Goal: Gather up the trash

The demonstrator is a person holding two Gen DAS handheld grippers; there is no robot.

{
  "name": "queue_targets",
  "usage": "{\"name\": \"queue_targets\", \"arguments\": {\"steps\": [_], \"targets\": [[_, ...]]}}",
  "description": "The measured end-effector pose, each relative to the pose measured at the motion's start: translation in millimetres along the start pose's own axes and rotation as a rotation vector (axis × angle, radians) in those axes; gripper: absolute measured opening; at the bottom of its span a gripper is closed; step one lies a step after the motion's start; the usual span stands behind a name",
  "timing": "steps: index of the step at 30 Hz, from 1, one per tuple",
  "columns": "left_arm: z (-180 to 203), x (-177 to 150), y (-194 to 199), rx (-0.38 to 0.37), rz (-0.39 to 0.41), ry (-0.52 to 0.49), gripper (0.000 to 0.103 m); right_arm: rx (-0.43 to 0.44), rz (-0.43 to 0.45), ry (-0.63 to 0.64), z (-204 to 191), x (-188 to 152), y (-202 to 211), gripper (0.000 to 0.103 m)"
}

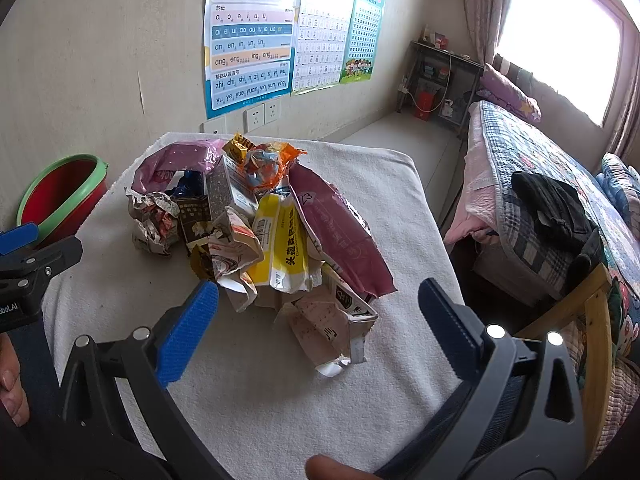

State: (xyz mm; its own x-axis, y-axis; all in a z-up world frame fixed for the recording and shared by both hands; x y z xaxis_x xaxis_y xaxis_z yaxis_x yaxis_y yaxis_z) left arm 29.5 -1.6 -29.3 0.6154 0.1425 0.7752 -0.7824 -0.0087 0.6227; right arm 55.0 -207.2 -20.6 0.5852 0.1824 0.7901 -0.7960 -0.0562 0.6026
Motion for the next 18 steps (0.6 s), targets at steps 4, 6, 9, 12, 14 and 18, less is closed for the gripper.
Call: {"name": "queue_targets", "arguments": {"steps": [4,6,9,12,14,18], "targets": [[0.1,-0.1,0.1,0.000,-0.001,0.000,0.095,0.000,0.000,0.000,0.1,0.0,0.0,0.099],[0.2,-0.3,0.0,0.000,0.000,0.000,0.095,-0.001,-0.001,0.000,0.1,-0.1,0.0,0.099],[0.3,-0.3,0.0,0.001,-0.001,0.000,0.095,0.000,-0.001,0.001,-0.2,-0.2,-0.1,0.099],[0.2,-0.2,0.1,0.000,0.000,0.000,0.095,0.000,-0.001,0.001,0.2,-1.1,-0.1,0.099],[0.4,-0.3,-0.1,0.001,-0.001,0.000,0.095,0.001,0.000,0.002,-0.1,-1.7,-0.1,0.099],[0.6,-1.0,0.1,0.002,-0.002,0.001,0.095,0.001,-0.003,0.003,0.7,-1.5,-0.5,0.099]]}}
Point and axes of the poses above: each gripper's, at about its wrist camera, not at the fingertips, and y roughly against the way its jaws point, z to its right, x to its top, the point moved 4 cm from there along -y, roughly the way its jaws point, and after that the axes turned 6 degrees about z, right-handed, at the moved point
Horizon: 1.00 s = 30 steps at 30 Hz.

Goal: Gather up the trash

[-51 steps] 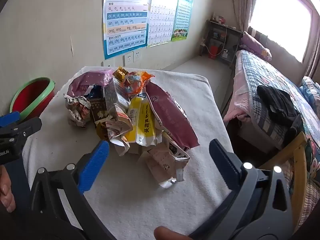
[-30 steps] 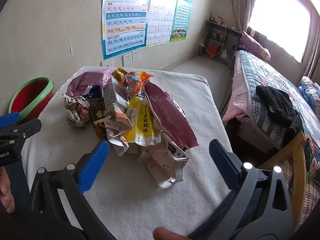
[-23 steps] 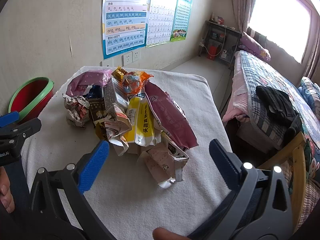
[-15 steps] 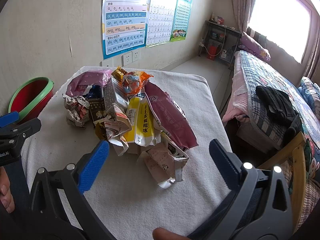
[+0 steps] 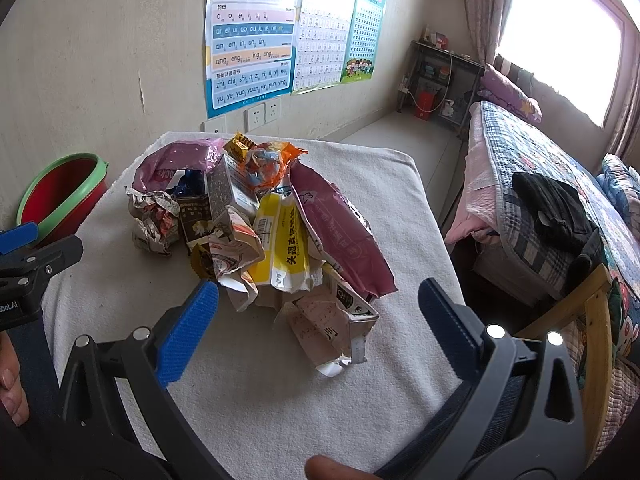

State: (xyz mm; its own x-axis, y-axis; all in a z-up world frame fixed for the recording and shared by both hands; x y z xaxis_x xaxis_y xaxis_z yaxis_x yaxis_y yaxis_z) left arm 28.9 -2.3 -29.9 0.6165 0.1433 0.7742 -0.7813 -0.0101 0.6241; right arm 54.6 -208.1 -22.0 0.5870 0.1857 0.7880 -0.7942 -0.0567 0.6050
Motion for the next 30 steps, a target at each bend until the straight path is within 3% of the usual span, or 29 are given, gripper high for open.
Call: {"name": "queue_targets", "arguments": {"steps": [30], "targets": [[-0.8,-0.9,-0.8,0.001,-0.004,0.001,0.095,0.001,-0.010,0.003,0.3,-0.8,-1.3,0.099]]}}
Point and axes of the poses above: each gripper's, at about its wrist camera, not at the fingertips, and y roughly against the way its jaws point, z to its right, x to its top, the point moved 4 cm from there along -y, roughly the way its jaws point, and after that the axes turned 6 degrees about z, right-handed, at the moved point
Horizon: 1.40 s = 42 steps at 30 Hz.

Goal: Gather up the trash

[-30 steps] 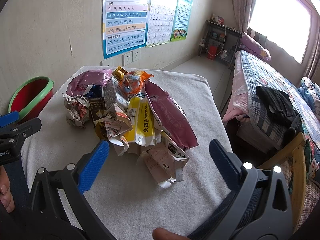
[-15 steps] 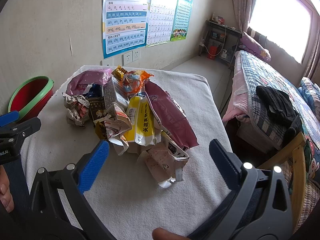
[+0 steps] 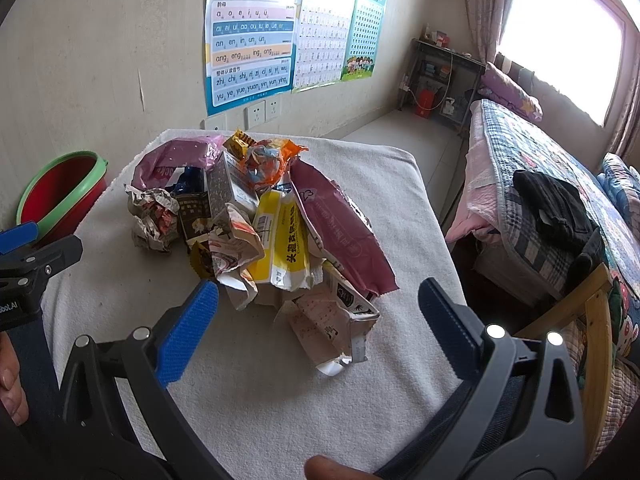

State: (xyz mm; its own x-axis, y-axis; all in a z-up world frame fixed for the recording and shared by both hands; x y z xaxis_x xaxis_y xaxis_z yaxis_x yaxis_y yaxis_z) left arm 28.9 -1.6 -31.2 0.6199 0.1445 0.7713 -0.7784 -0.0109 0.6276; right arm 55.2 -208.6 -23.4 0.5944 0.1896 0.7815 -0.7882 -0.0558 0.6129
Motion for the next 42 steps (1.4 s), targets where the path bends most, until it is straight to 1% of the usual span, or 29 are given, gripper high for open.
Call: {"name": "queue_targets", "arguments": {"steps": [11,16,19,23,29,32,36,42], "targets": [[0,-3,-6,0.011,-0.031,0.002,0.095,0.004,-0.006,0.013,-4,1,-2,0.099],[0,-2,-10,0.000,-0.059,0.009,0.095,0.005,-0.012,0.011,-3,4,-5,0.099],[1,1,-12,-0.031,-0.070,0.017,0.095,0.016,-0.021,0.007,1,8,-8,0.099],[3,11,-18,-0.024,-0.072,0.011,0.095,0.029,-0.018,-0.001,8,16,-13,0.099],[5,28,-41,-0.034,-0.114,0.033,0.095,0.074,-0.082,-0.016,14,20,-33,0.099],[4,33,-52,-0.036,-0.137,0.038,0.095,0.117,-0.099,-0.044,14,24,-39,0.099],[0,34,-67,-0.044,-0.169,0.047,0.095,0.175,-0.099,-0.023,-2,31,-43,0.099],[-7,30,-95,-0.068,-0.242,0.075,0.094,0.227,-0.160,-0.006,-26,33,-64,0.098]]}}
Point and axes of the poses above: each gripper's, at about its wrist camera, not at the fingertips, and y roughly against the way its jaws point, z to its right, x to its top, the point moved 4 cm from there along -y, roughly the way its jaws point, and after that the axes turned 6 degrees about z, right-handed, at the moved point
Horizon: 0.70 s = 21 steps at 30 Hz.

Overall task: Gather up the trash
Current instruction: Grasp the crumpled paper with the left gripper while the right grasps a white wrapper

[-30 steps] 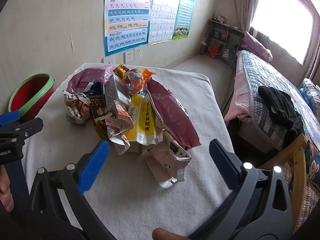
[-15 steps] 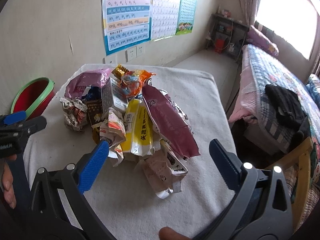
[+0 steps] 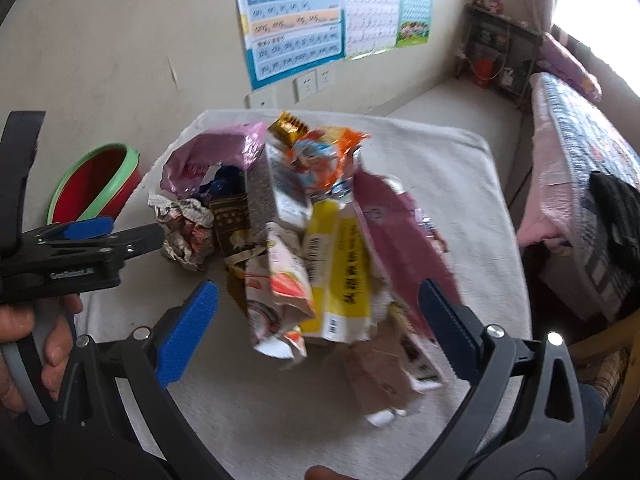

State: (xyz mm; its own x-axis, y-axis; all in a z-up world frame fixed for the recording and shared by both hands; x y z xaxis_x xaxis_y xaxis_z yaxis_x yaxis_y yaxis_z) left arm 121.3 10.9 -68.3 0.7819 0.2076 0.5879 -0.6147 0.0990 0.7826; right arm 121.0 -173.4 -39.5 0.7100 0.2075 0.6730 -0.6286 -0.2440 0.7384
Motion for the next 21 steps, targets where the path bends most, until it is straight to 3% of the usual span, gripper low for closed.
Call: {"name": "queue_targets", "arguments": {"steps": [3,7,8,10,12,13,15,17,19,21], "targets": [[-3,1,-16,-0.012,-0.034,0.017,0.094,0.026,-0.033,-0.002,-4,0,-12,0.092],[-8,2,-32,-0.020,-0.060,0.040,0.091,0.050,-0.071,0.001,-8,-4,-25,0.068],[-9,2,-37,-0.021,-0.070,0.046,0.083,0.048,-0.081,0.008,-9,-5,-28,0.059],[-12,1,-43,-0.026,-0.083,0.061,0.076,0.069,-0.095,0.010,-12,-7,-33,0.049],[-11,1,-47,-0.057,-0.092,0.066,0.058,0.081,-0.105,0.020,-15,-9,-34,0.036],[-10,1,-47,-0.067,-0.091,0.063,0.054,0.083,-0.102,0.024,-16,-10,-34,0.035],[-5,1,-44,-0.087,-0.082,0.047,0.036,0.086,-0.098,0.026,-18,-10,-32,0.035],[0,2,-41,-0.087,-0.074,0.014,0.028,0.095,-0.094,0.019,-19,-10,-28,0.034],[4,2,-38,-0.092,-0.075,0.004,0.019,0.097,-0.094,0.020,-19,-8,-25,0.012],[3,1,-36,-0.098,-0.076,0.013,0.015,0.102,-0.081,0.023,-21,-5,-19,0.012]]}}
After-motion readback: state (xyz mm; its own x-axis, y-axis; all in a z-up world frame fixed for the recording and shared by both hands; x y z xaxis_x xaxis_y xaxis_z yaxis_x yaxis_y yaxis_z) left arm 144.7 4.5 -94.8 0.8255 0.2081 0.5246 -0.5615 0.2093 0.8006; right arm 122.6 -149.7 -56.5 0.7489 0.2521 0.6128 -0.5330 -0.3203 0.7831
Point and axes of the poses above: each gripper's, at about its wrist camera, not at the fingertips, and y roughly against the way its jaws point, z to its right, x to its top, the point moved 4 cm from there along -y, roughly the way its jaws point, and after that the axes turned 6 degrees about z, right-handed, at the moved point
